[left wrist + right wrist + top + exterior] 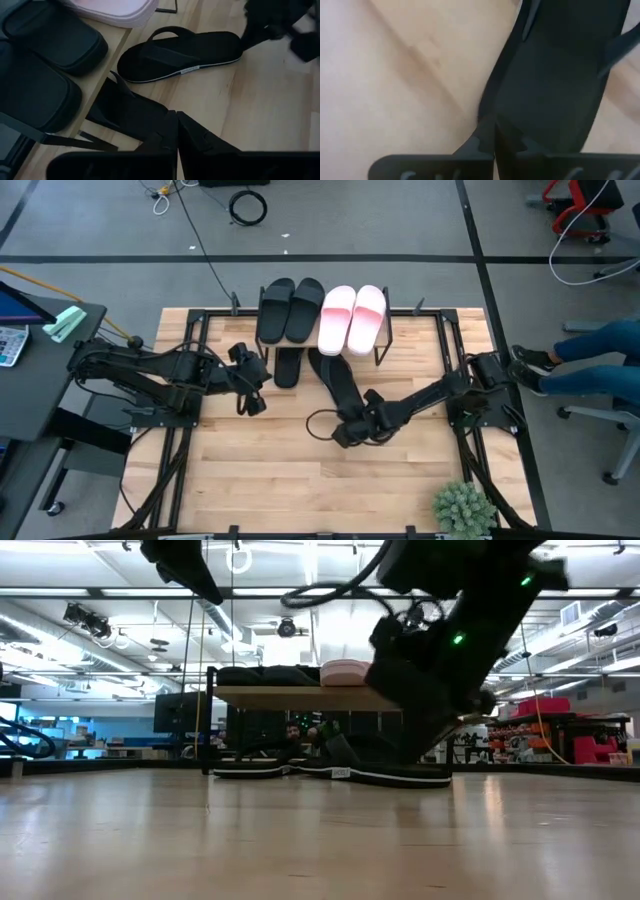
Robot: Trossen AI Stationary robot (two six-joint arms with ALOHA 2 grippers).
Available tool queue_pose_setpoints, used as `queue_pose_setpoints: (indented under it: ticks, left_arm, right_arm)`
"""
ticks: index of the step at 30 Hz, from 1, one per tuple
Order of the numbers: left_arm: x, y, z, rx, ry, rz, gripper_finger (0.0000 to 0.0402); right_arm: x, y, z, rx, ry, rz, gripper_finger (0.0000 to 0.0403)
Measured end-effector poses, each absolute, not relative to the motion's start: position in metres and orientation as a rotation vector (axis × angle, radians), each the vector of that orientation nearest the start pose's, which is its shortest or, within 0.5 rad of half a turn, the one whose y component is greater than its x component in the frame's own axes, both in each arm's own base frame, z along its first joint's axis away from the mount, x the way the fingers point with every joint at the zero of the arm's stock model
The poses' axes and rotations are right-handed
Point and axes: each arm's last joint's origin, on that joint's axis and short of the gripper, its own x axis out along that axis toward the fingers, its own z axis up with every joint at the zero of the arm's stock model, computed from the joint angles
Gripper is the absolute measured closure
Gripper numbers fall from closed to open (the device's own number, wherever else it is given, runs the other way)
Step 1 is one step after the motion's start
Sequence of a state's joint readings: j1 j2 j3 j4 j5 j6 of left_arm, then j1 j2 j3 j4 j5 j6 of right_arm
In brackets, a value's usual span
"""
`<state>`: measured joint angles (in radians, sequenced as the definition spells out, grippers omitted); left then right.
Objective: Pick and place slides into the shelf
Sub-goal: Put the black slipper under the shelf
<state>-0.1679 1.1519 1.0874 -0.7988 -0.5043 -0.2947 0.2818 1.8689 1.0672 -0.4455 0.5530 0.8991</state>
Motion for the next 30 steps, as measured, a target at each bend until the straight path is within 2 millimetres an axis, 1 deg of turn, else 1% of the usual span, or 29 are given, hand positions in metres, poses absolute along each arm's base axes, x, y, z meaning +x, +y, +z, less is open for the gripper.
queue_pose_setpoints:
  ticks: [5, 7, 11, 14, 18, 22, 26, 30]
  left_arm:
    - [0.221, -0.023, 0.318, 0.005, 0.757, 0.432, 0.0382]
    - [0.221, -0.023, 0.318, 0.006, 0.759, 0.432, 0.0376]
    - [0.221, -0.023, 0.318, 0.024, 0.762, 0.425, 0.0377]
    - [0.221, -0.023, 0.318, 0.034, 0.765, 0.422, 0.0387]
    - [0.221, -0.023, 0.318, 0.036, 0.765, 0.421, 0.0397]
    - [0.221, -0.022, 0.318, 0.035, 0.764, 0.423, 0.0391]
    - [0.222, -0.021, 0.319, 0.03, 0.757, 0.427, 0.0377]
    - [0.223, -0.021, 0.319, 0.051, 0.75, 0.417, 0.038]
  right_arm:
    - [0.343, 0.064, 0.116, 0.262, 0.933, -0.713, 0.0403]
    - [0.349, 0.058, 0.113, 0.261, 0.909, -0.706, 0.0403]
    - [0.359, 0.048, 0.117, 0.234, 0.837, -0.677, 0.0403]
    - [0.363, 0.035, 0.121, 0.264, 0.819, -0.673, 0.0403]
    - [0.369, 0.017, 0.121, 0.296, 0.79, -0.664, 0.0403]
    - [0.38, 0.003, 0.116, 0.293, 0.729, -0.638, 0.0403]
    - [0.383, -0.007, 0.114, 0.29, 0.707, -0.649, 0.0403]
    - [0.387, -0.018, 0.117, 0.248, 0.666, -0.65, 0.0403]
